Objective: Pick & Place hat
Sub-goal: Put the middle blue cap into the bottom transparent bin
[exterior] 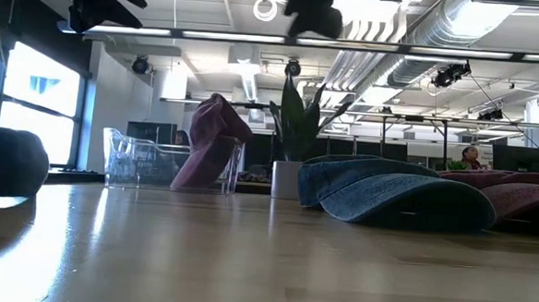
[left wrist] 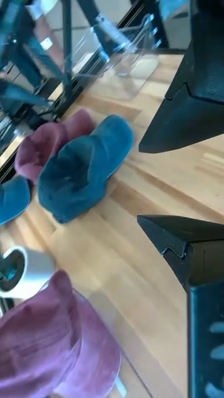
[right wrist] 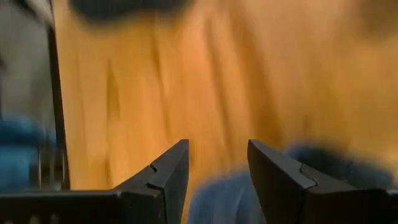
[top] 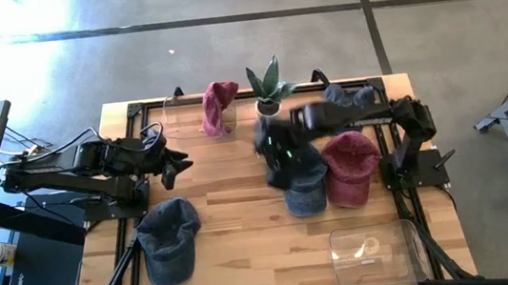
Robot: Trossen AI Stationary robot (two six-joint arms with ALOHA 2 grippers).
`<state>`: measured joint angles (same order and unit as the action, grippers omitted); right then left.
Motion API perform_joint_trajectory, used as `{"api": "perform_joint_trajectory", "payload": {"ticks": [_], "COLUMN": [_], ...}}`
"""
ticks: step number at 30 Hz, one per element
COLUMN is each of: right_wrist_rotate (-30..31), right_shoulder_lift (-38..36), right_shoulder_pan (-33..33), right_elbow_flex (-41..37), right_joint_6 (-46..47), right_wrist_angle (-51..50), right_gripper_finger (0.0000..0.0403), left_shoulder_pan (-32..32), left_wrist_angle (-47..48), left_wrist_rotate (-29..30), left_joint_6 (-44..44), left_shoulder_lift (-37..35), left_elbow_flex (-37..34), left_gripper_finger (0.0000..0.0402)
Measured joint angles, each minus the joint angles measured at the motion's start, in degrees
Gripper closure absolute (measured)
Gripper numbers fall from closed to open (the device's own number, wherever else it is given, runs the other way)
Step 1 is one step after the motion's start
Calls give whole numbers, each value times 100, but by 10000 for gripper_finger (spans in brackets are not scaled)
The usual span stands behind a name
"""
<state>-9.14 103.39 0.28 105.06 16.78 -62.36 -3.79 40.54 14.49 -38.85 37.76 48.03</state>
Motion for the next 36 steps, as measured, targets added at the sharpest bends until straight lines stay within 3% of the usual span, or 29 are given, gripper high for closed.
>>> {"api": "perform_joint_trajectory", "payload": {"ticks": [5, 9, 16, 22, 26, 31, 34, 36], "right_wrist_rotate": [471, 516, 541, 389, 111, -343, -752, -1055], "right_shoulder_lift": [-132, -736, -1958, -2067, -1788, -1318, -1150, -1147], "right_shoulder_pan": [734, 661, -728, -2001, -2364, -2444, -2426, -2426], "right_elbow_flex": [-472, -1586, -3624, -4650, -4986, -5054, -5060, -5048], "right_joint_6": [641, 1298, 1807, 1238, 787, 5, -317, -369], "right_wrist_angle": [-1093, -1002, 7, 1670, 2633, 2898, 3000, 3073], "right_gripper_finger": [253, 236, 161, 120, 123, 143, 183, 230], "left_shoulder_pan": [-2, -187, -1086, -1737, -1851, -1836, -1836, -1836], "left_wrist_angle": [-5, -12, -22, -36, -60, -123, -490, -788], "left_wrist_rotate": [-530, -752, -229, 687, 915, 948, 946, 947], "left_joint_6": [4, -11, -494, -906, -1191, -1617, -1714, -1702], "left_shoulder_lift": [0, 0, 4, 268, 604, 1107, 1431, 1625], "left_elbow_flex": [0, 0, 0, 2, 4, 4, 4, 2], "left_gripper_finger": [232, 232, 232, 232, 232, 232, 232, 232]}}
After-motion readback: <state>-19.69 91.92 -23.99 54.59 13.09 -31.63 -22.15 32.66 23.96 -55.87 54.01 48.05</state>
